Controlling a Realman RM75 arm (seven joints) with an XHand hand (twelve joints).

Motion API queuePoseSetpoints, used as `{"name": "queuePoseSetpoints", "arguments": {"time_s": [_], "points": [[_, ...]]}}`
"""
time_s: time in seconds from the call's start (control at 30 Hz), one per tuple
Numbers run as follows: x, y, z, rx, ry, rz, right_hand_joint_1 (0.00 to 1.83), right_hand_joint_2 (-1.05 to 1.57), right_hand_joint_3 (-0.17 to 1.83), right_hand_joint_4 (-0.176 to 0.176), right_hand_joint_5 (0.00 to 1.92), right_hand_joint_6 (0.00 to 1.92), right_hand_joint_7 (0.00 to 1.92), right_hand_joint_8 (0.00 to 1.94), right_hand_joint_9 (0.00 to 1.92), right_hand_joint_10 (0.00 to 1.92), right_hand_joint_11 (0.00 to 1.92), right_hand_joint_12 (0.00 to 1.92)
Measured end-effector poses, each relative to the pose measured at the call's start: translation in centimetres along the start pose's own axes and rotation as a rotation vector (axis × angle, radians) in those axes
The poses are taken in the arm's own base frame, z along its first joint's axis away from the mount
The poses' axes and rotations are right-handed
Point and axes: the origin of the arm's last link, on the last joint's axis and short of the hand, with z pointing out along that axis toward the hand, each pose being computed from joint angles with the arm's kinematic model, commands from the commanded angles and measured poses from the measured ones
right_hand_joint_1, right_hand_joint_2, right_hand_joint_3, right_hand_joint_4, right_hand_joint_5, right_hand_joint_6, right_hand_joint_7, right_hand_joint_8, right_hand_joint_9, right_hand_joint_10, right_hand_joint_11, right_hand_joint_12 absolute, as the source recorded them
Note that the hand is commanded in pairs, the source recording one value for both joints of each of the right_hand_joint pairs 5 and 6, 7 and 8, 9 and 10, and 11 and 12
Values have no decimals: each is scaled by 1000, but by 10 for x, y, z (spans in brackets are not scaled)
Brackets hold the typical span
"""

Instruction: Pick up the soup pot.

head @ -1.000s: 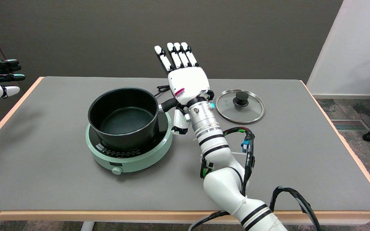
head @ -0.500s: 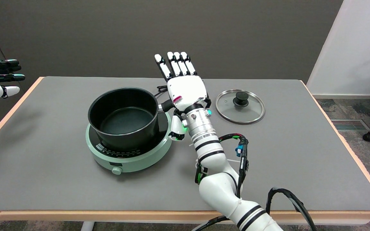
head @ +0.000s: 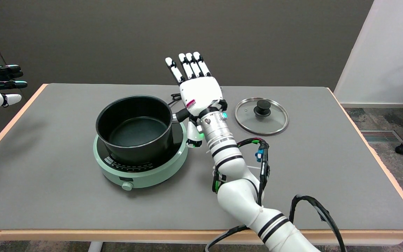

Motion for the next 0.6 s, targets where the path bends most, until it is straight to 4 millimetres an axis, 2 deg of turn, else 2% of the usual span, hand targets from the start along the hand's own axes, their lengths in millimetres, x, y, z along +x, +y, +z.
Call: {"name": "queuePoseSetpoints", "arguments": {"time_s": [0.6], "points": [[-8,9,11,17,-55,-100,1280,-951,1319,130,5,5,5,5,5,5,5,5]]}}
